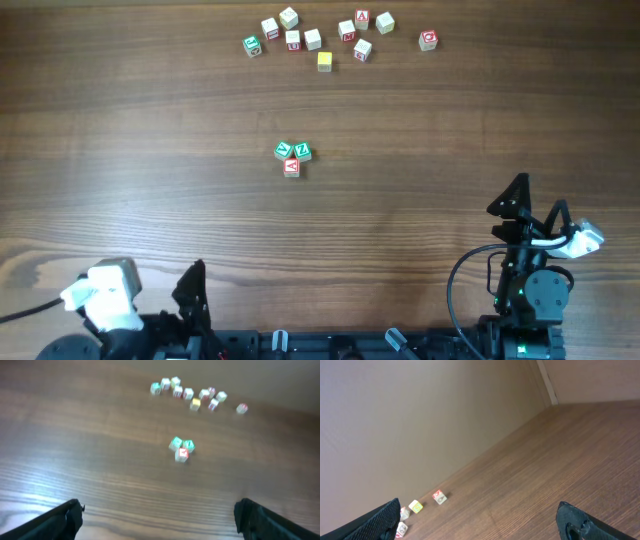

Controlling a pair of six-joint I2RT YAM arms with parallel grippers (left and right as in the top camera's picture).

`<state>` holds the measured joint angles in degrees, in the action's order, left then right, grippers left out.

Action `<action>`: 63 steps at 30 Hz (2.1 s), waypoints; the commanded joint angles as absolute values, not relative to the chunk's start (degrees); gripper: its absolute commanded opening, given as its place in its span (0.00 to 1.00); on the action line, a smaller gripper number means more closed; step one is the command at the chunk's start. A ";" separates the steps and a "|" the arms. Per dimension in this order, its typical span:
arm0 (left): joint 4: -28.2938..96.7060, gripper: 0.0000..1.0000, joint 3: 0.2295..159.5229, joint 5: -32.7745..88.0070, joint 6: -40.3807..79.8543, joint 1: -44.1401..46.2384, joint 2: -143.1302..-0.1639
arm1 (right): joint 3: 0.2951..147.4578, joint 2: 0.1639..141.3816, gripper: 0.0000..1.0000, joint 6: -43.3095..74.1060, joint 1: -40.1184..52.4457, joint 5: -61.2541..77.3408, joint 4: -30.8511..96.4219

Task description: Form a circle

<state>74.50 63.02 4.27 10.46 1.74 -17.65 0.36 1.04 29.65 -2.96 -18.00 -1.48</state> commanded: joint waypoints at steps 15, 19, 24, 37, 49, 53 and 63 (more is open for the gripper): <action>12.16 1.00 3.75 3.77 3.81 -1.87 -0.19 | 0.30 0.43 1.00 28.67 -3.40 -17.08 -1.69; 10.76 1.00 3.46 3.03 -1.78 -1.78 -0.19 | 0.30 0.43 1.00 28.67 -3.40 -17.08 -1.69; 4.43 1.00 0.34 1.85 -1.72 -1.48 -0.19 | 0.30 0.43 1.00 28.69 -3.40 -17.08 -1.69; 4.32 1.00 0.34 1.43 -1.74 -1.02 -0.19 | 0.30 0.43 1.00 28.67 -3.40 -17.08 -1.69; 4.29 1.00 0.34 1.43 -1.72 -1.50 -0.32 | 0.30 0.43 1.00 28.67 -3.40 -17.08 -1.69; 4.29 1.00 0.34 1.43 -1.74 -1.50 -0.34 | 0.30 0.43 1.00 28.69 -3.40 -17.06 -1.69; 4.29 1.00 0.34 1.43 -1.74 -1.50 -0.34 | 0.25 0.19 1.00 0.67 -3.36 2.66 0.03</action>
<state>4.60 1.02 2.37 -0.82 -1.41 -0.80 0.34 0.93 13.98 -3.05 -5.96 0.08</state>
